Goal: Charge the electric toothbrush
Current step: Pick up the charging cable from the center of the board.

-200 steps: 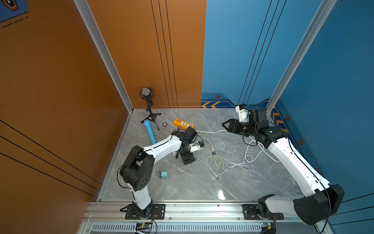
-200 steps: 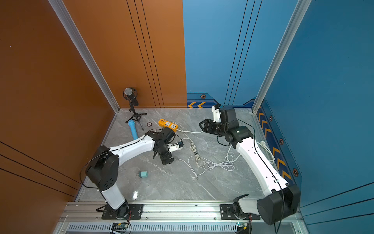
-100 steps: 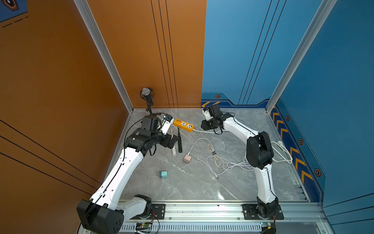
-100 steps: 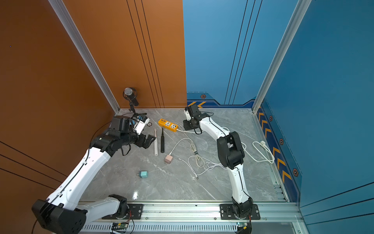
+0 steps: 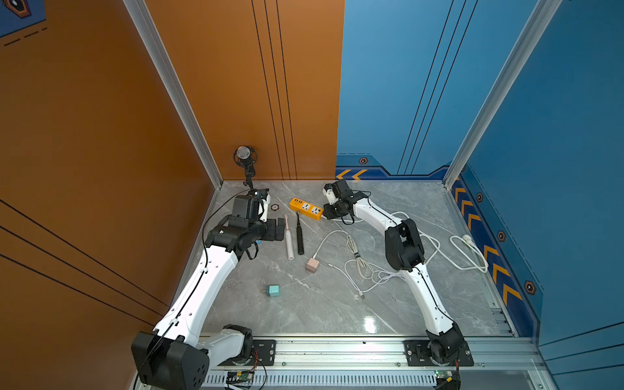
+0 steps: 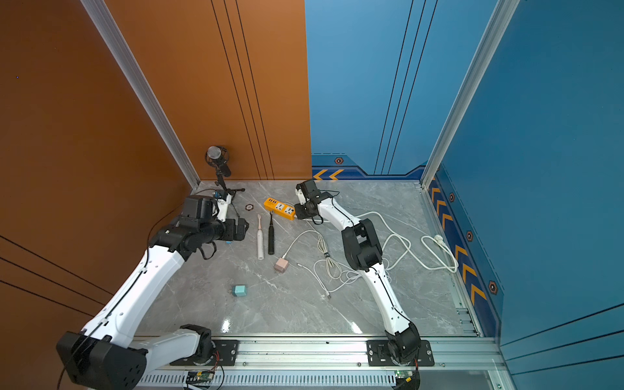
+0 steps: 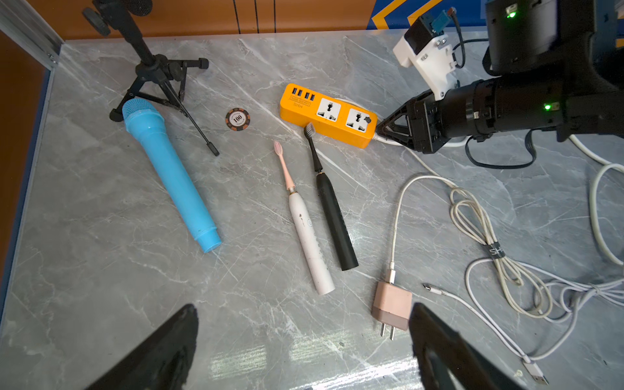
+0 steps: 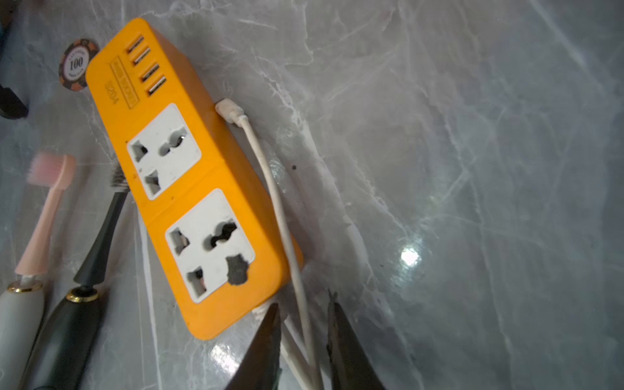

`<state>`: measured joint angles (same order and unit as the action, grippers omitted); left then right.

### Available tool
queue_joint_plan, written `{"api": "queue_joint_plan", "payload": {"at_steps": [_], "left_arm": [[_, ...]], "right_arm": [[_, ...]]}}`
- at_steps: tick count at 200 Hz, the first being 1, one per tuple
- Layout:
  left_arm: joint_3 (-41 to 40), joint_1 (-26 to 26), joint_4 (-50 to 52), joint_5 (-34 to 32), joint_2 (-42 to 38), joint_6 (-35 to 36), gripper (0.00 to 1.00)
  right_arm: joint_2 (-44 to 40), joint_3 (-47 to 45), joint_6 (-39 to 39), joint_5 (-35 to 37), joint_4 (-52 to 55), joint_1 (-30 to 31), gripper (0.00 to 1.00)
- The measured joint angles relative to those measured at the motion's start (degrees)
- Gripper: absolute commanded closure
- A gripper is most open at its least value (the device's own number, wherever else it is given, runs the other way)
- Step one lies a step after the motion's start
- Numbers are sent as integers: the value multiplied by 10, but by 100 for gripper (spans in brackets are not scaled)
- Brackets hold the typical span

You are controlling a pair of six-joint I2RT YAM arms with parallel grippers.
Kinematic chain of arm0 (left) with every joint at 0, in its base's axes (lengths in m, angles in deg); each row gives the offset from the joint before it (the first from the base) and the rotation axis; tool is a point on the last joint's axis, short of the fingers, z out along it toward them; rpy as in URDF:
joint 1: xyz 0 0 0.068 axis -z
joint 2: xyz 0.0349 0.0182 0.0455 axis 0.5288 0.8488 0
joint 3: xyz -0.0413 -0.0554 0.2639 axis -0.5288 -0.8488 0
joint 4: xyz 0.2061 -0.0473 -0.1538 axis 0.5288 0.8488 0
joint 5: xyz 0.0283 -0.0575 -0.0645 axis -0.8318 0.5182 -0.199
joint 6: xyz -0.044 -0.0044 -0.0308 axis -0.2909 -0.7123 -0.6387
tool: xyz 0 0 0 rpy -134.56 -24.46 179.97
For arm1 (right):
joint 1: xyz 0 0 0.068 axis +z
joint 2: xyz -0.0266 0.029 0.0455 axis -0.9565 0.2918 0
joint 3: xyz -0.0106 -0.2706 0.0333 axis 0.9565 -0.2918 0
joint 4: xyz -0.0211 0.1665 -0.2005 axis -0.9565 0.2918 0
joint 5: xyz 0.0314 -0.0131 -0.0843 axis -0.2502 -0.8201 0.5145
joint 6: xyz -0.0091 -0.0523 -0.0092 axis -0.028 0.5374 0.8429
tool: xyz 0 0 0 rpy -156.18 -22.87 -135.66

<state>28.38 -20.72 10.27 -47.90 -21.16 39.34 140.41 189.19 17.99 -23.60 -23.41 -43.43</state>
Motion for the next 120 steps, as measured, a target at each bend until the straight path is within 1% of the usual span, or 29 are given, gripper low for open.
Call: {"api": "queue_joint_plan", "payload": {"at_steps": [9,12,22,31,34,38,49,66,80,102,120], "left_arm": [[0,-5,0,-1,0,-15,13],[0,-7,-1,-1,0,-19,17],[0,-15,-3,-1,0,-39,27],[0,-21,-4,0,0,-52,36],[0,-22,-4,0,0,-67,38],[1,-24,-4,0,0,-68,42],[5,-29,-4,7,2,-99,47],[19,-31,-10,36,10,-142,52],[27,-31,-31,80,22,-181,54],[33,-31,-79,155,45,-241,53],[47,-30,-115,202,74,-284,52]], "right_arm": [[0,3,-2,3,1,1,94],[0,4,-2,3,2,1,95],[0,5,1,8,4,2,98],[0,5,2,12,8,2,100],[0,5,6,14,10,2,100],[0,5,7,16,13,3,100],[-1,4,16,25,20,3,100],[-18,-13,32,40,30,4,100],[-51,-41,43,47,37,4,100],[-138,-100,54,51,38,4,100],[-215,-143,55,51,33,4,100]]}}
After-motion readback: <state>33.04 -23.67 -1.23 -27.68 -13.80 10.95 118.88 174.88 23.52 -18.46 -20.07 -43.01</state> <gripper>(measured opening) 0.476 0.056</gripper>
